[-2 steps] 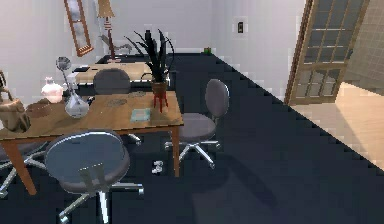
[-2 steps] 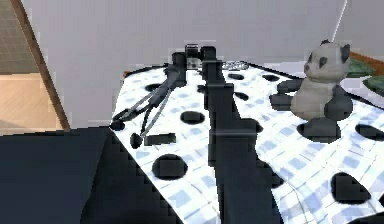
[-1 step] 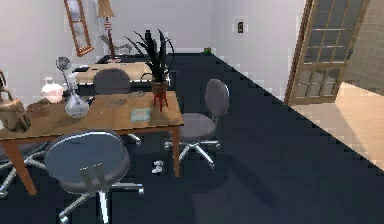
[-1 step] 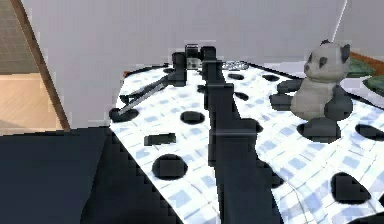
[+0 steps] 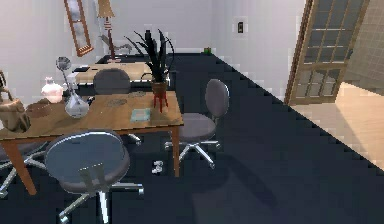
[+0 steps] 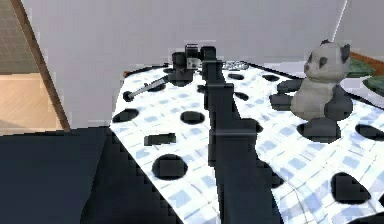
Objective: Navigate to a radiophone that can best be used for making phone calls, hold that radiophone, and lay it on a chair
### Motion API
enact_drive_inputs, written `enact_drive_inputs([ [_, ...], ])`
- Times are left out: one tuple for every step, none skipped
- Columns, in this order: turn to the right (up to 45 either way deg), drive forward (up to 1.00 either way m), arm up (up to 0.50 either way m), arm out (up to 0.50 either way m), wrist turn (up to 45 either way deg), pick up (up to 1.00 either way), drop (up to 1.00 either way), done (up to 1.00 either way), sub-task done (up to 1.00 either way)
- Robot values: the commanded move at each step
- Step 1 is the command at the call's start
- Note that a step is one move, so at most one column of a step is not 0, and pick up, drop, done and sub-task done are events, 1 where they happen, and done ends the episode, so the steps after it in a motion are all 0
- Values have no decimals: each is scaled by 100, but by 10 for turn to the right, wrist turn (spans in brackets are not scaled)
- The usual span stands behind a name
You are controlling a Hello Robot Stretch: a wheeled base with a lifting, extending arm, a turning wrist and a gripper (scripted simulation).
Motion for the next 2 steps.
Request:
enact_drive_inputs([
  [0,0,-30,0,0,0,0,0,0],
  [0,0,10,0,0,0,0,0,0],
])
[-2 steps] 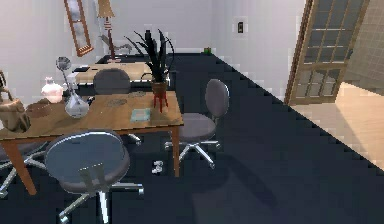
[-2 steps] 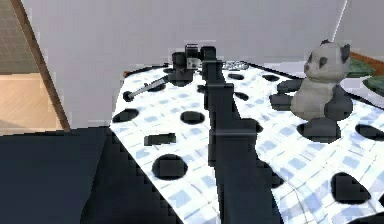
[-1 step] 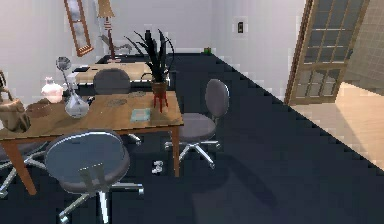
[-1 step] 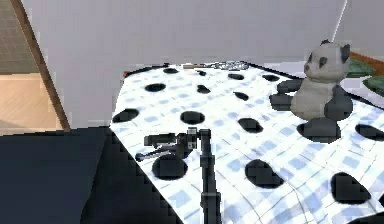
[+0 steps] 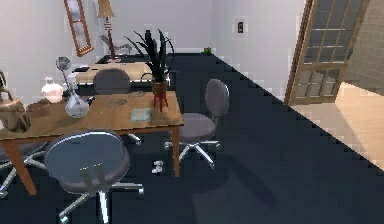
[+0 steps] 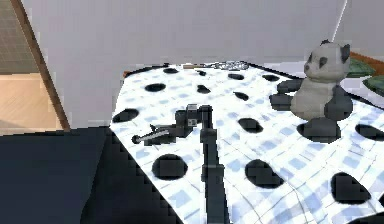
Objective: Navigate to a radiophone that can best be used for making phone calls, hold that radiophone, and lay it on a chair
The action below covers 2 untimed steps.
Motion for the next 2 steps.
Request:
enact_drive_inputs([
  [0,0,-10,0,0,0,0,0,0],
  [0,0,10,0,0,0,0,0,0],
])
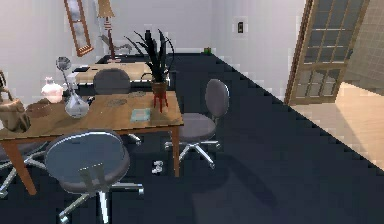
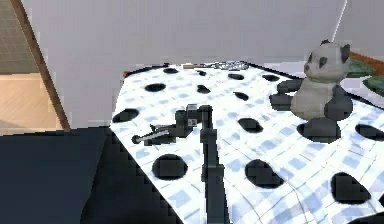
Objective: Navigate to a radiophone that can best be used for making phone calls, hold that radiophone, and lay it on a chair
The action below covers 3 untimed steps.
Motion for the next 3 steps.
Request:
enact_drive_inputs([
  [0,0,22,0,0,0,0,0,0],
  [0,0,0,0,-450,0,0,0,0],
  [0,0,0,0,-270,0,0,0,0],
])
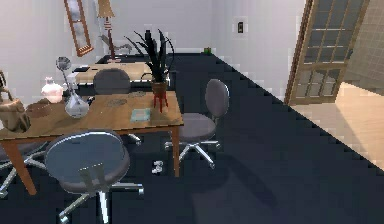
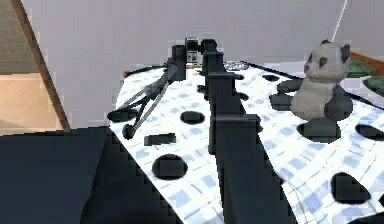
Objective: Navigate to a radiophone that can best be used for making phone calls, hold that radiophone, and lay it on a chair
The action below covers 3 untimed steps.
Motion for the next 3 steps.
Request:
enact_drive_inputs([
  [0,0,0,-48,0,0,0,0,0],
  [450,0,0,0,0,0,0,0,0],
  [450,0,0,0,0,0,0,0,0],
])
